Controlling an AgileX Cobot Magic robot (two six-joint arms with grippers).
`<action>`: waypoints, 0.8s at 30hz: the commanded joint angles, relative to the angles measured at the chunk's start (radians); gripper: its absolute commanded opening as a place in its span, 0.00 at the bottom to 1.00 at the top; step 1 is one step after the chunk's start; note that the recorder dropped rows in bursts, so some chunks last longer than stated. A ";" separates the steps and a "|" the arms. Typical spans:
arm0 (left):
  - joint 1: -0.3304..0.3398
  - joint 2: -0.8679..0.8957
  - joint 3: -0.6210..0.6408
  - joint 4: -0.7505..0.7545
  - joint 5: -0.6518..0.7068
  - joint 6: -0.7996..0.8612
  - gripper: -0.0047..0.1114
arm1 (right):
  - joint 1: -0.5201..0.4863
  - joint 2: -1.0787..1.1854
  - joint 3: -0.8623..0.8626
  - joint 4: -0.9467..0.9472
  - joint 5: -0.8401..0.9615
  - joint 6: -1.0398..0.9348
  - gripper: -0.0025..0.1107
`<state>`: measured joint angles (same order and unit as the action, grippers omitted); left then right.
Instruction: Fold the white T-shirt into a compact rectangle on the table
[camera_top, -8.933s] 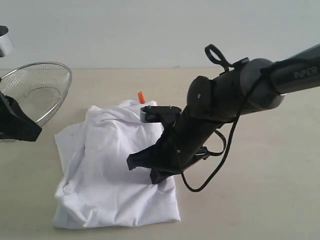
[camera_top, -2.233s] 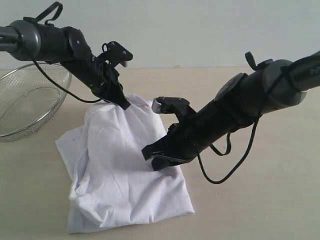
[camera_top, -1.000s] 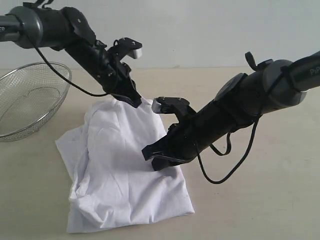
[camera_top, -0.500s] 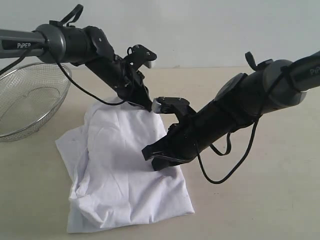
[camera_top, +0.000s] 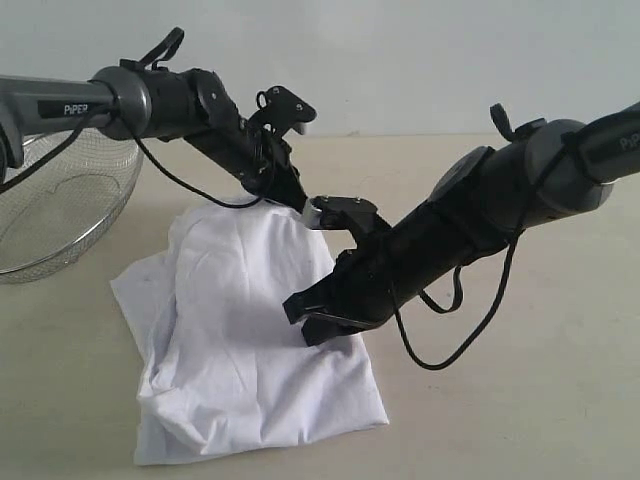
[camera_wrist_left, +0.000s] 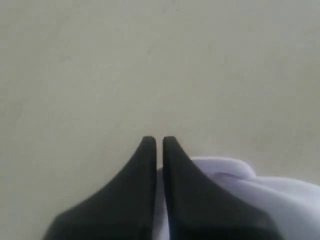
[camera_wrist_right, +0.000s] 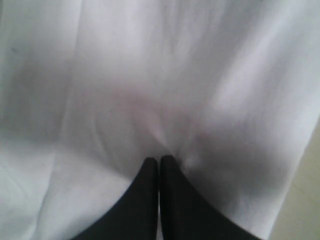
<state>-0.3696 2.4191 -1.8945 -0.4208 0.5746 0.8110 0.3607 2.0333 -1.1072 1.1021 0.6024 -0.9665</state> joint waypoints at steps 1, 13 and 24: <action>0.005 -0.001 -0.027 0.056 -0.021 -0.041 0.08 | -0.003 0.002 0.002 -0.017 0.011 -0.011 0.02; 0.080 -0.042 -0.032 0.095 0.112 -0.101 0.08 | -0.003 0.002 0.002 -0.017 0.001 -0.011 0.02; 0.086 -0.244 -0.019 0.115 0.647 -0.197 0.08 | -0.003 0.002 0.002 -0.018 -0.016 -0.009 0.02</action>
<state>-0.2871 2.1882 -1.9234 -0.3115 1.0859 0.6583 0.3607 2.0333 -1.1072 1.0984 0.5985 -0.9665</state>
